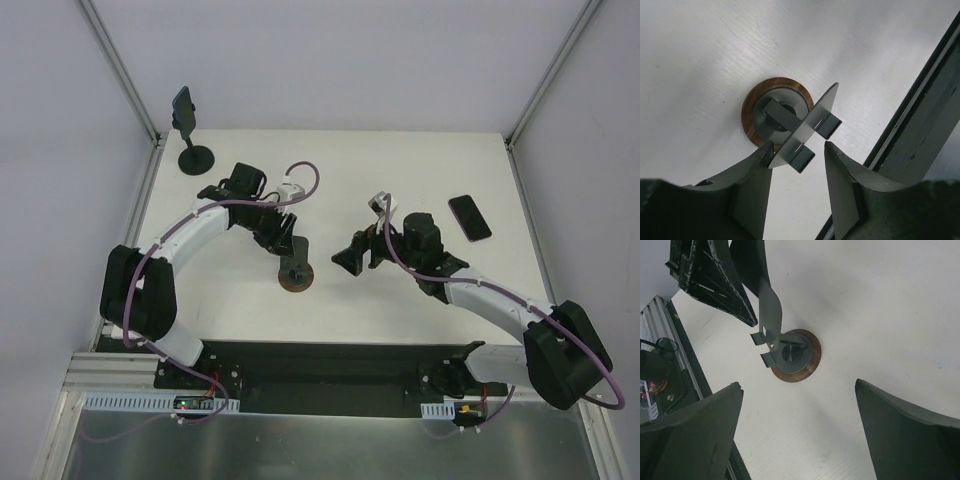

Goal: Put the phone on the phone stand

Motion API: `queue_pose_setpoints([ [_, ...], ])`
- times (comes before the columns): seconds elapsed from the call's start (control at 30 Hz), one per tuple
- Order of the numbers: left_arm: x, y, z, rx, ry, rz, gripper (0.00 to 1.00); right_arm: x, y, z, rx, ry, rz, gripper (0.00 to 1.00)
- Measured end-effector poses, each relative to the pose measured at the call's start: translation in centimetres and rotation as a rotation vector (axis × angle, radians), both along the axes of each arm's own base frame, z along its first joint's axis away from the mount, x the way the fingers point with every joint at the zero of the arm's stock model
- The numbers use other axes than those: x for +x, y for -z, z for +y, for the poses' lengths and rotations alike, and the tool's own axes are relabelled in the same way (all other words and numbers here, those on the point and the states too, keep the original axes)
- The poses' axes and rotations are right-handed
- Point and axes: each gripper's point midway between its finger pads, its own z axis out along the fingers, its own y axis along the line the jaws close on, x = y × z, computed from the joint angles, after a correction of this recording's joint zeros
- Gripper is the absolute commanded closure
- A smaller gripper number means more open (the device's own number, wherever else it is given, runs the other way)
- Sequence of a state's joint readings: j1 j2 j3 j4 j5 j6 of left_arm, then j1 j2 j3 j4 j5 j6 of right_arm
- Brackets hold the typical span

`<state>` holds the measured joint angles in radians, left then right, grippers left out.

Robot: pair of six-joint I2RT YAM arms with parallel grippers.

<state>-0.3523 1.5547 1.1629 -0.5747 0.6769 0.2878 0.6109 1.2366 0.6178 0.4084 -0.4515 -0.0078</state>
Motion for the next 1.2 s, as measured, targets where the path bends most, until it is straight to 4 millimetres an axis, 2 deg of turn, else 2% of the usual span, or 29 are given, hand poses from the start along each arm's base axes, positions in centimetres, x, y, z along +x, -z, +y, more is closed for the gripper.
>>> queue_pose_setpoints([
  [0.03,0.1,0.3,-0.1,0.001,0.001,0.008,0.67,0.0,0.0,0.0,0.002,0.001,0.002,0.04],
  [0.2,0.3,0.6,-0.5,-0.018,0.003,0.023,0.79,-0.3,0.4,-0.1,0.008,0.005,0.02,0.04],
  [0.33,0.3,0.1,-1.1,-0.065,0.008,0.016,0.98,-0.3,0.5,-0.1,0.009,0.006,0.024,0.04],
  [0.53,-1.2,-0.7,-1.6,-0.126,0.003,0.008,1.0,-0.4,0.4,-0.1,0.013,0.007,0.022,0.04],
  [0.73,-0.8,-1.2,0.2,-0.11,-0.126,-0.14,1.0,-0.4,-0.3,-0.1,0.028,0.008,0.006,0.04],
  [0.83,1.4,-2.8,3.8,-0.113,-0.306,-0.262,1.0,-0.4,-0.4,-0.1,0.032,0.009,0.003,0.04],
  [0.97,6.2,-5.7,10.4,-0.149,-0.6,-0.385,1.0,-0.5,-0.2,-0.2,0.033,0.01,0.007,0.04],
  [1.07,9.1,-6.8,15.5,-0.154,-0.78,-0.455,1.0,-0.6,0.0,-0.2,0.034,0.011,0.014,0.04],
  [1.1,9.6,-6.9,16.3,-0.155,-0.808,-0.463,1.0,-0.6,-0.1,-0.2,0.034,0.011,0.014,0.04],
  [1.2,12.1,-6.8,20.7,-0.19,-0.932,-0.489,1.0,-0.5,-0.2,-0.2,0.039,0.012,0.012,0.04],
])
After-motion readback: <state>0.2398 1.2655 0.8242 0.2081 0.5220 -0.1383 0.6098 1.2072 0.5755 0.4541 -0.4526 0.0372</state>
